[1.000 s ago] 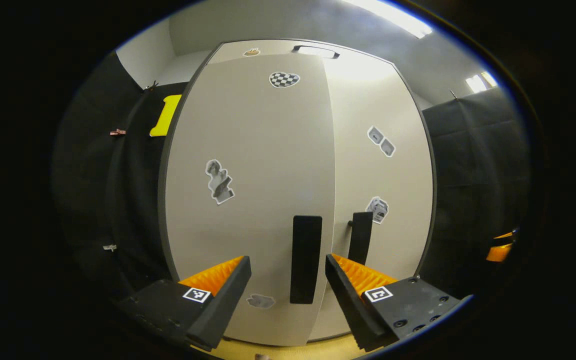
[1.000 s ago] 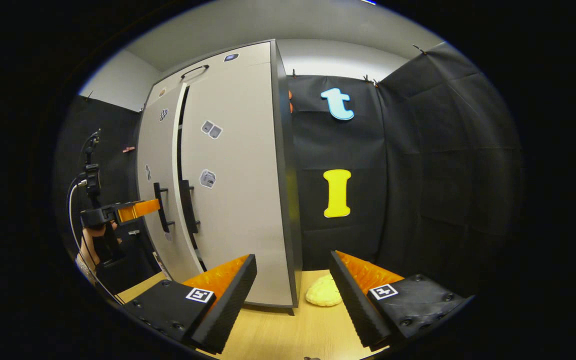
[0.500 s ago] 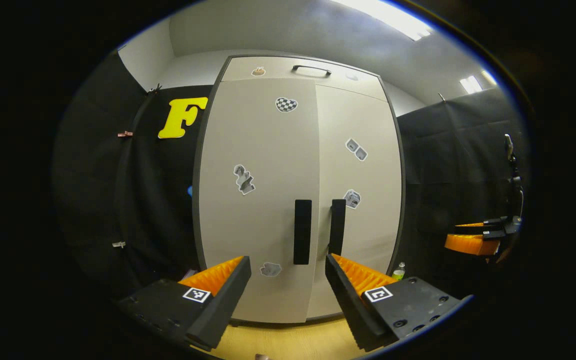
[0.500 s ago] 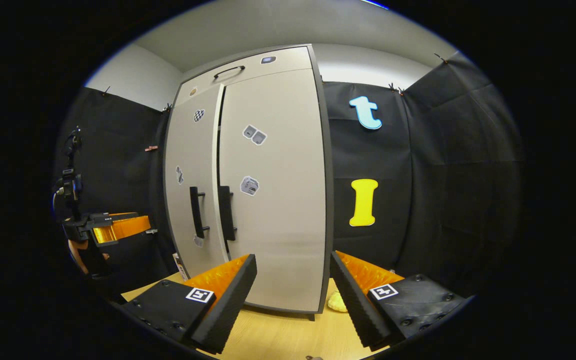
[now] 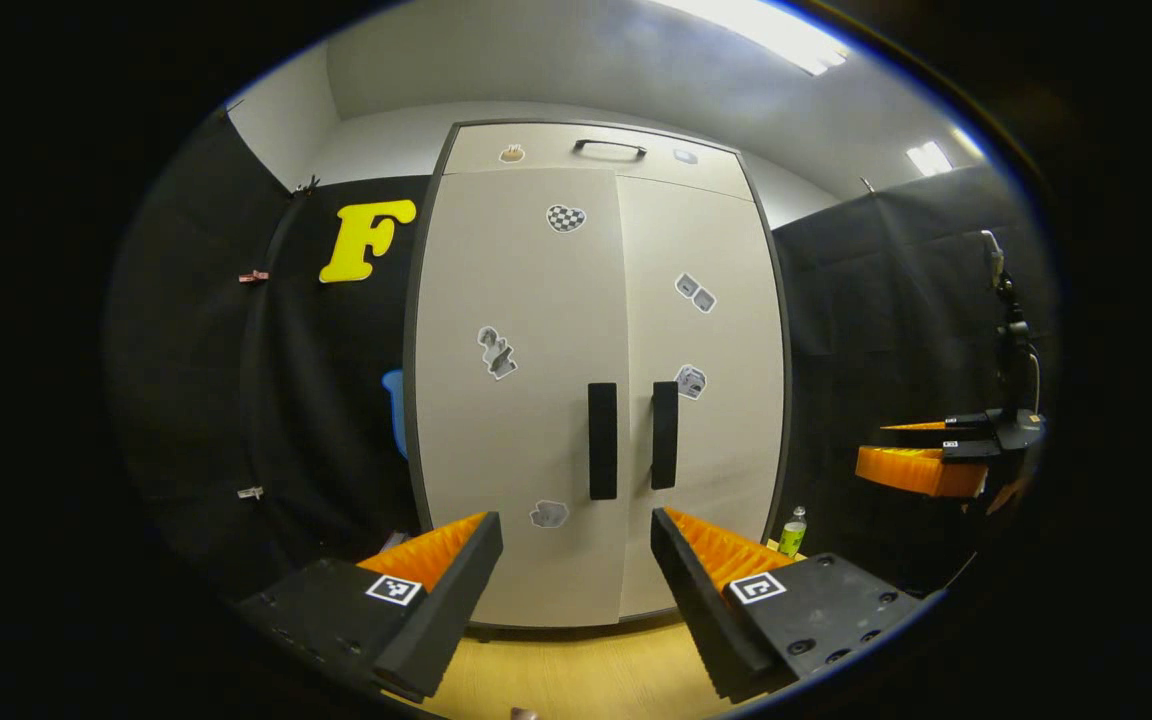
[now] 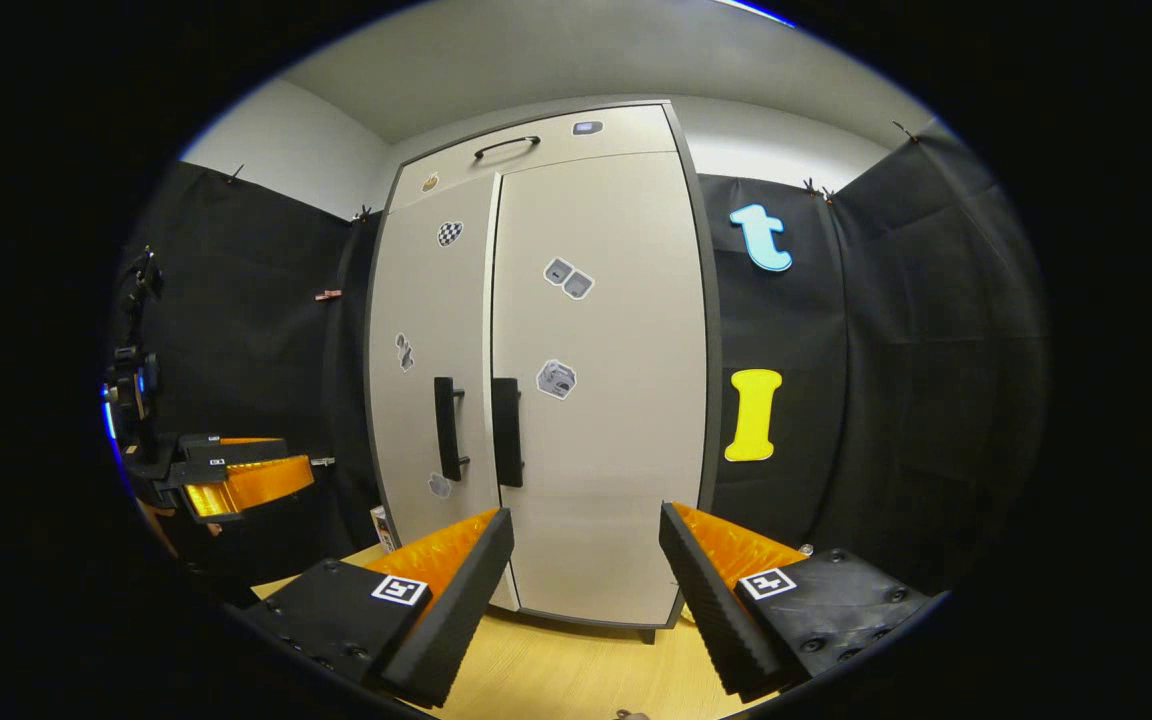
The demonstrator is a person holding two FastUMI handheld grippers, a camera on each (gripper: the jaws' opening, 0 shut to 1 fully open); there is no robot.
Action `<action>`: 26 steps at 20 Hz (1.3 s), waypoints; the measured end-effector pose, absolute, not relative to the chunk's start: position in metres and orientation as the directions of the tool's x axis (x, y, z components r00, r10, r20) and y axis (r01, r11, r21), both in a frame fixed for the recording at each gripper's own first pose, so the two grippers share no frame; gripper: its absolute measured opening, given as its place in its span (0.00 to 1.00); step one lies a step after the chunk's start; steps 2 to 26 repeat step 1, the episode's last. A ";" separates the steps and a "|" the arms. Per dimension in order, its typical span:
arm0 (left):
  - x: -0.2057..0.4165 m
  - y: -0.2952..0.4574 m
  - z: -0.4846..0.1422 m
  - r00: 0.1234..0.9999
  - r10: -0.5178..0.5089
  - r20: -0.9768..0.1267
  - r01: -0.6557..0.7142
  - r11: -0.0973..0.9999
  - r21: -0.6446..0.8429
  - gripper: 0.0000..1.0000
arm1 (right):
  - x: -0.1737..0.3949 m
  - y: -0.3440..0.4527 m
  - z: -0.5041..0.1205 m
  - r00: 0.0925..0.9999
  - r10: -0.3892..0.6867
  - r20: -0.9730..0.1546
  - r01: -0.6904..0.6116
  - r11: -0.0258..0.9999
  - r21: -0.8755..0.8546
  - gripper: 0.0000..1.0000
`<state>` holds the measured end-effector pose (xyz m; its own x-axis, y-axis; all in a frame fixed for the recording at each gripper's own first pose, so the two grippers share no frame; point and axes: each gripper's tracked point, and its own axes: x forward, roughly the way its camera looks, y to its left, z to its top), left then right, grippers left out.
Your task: Grab one shoe with the right hand and put it into the shoe cabinet, grab the other shoe with the left hand and put it into the shoe cabinet; then close the right door with the right hand and the left door with the left hand.
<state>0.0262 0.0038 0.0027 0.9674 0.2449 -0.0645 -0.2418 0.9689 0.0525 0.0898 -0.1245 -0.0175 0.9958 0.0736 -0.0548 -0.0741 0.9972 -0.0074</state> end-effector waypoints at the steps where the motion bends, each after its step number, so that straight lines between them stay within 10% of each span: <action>1: 0.027 0.004 0.003 0.969 0.241 -0.060 -0.238 0.970 0.043 0.95 | 0.087 -0.122 -0.016 0.996 0.070 -0.054 -0.070 0.998 -0.006 0.97; 26: 0.027 0.004 0.003 0.969 0.241 -0.060 -0.238 0.970 0.043 0.95 | 0.087 -0.122 -0.016 0.996 0.070 -0.054 -0.070 0.998 -0.006 0.97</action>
